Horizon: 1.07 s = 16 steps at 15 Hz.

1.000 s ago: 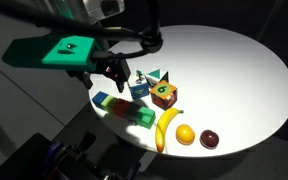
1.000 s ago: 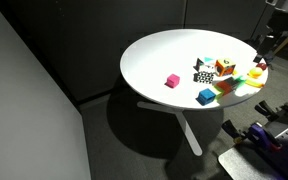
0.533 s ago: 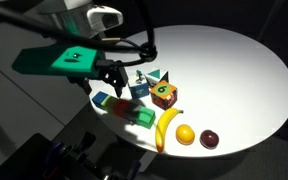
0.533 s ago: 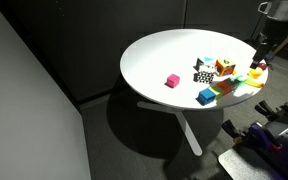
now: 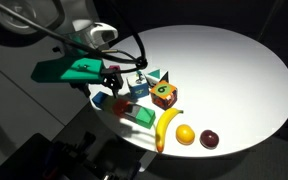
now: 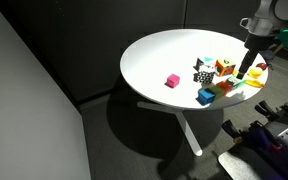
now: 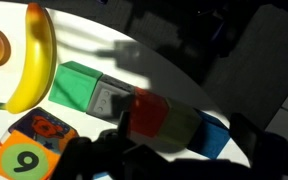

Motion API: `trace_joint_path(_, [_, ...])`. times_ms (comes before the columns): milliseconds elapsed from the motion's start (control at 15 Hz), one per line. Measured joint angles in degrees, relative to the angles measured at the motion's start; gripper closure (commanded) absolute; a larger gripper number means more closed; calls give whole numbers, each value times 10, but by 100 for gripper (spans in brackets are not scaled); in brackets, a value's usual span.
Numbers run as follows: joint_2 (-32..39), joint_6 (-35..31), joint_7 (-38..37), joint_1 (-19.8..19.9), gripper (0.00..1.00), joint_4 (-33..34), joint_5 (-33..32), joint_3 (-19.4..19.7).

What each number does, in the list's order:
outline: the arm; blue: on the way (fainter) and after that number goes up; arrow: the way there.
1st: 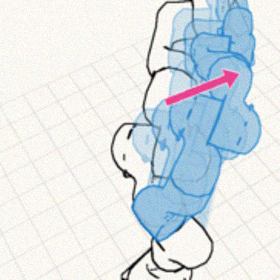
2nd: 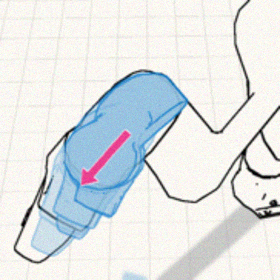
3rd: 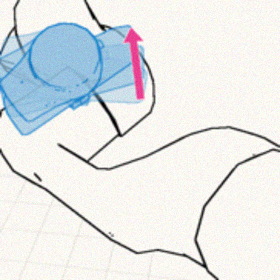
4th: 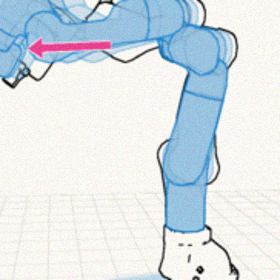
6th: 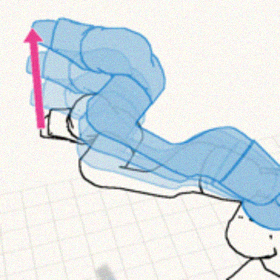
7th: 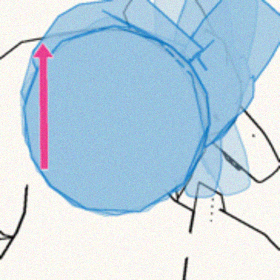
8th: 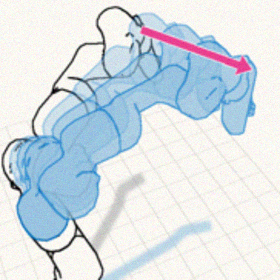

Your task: Put the blue block on top of the pink block

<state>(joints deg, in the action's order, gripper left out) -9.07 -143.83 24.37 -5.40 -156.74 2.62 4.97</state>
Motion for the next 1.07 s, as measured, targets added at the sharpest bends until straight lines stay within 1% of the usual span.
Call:
trace_joint_path(467, [80,-47,82,-6,0,22,36,-27])
trace_joint_path(733, [122,-64,118,-5,0,39,37,-51])
trace_joint_path(1067, [156,-91,162,0,0,61,37,-83])
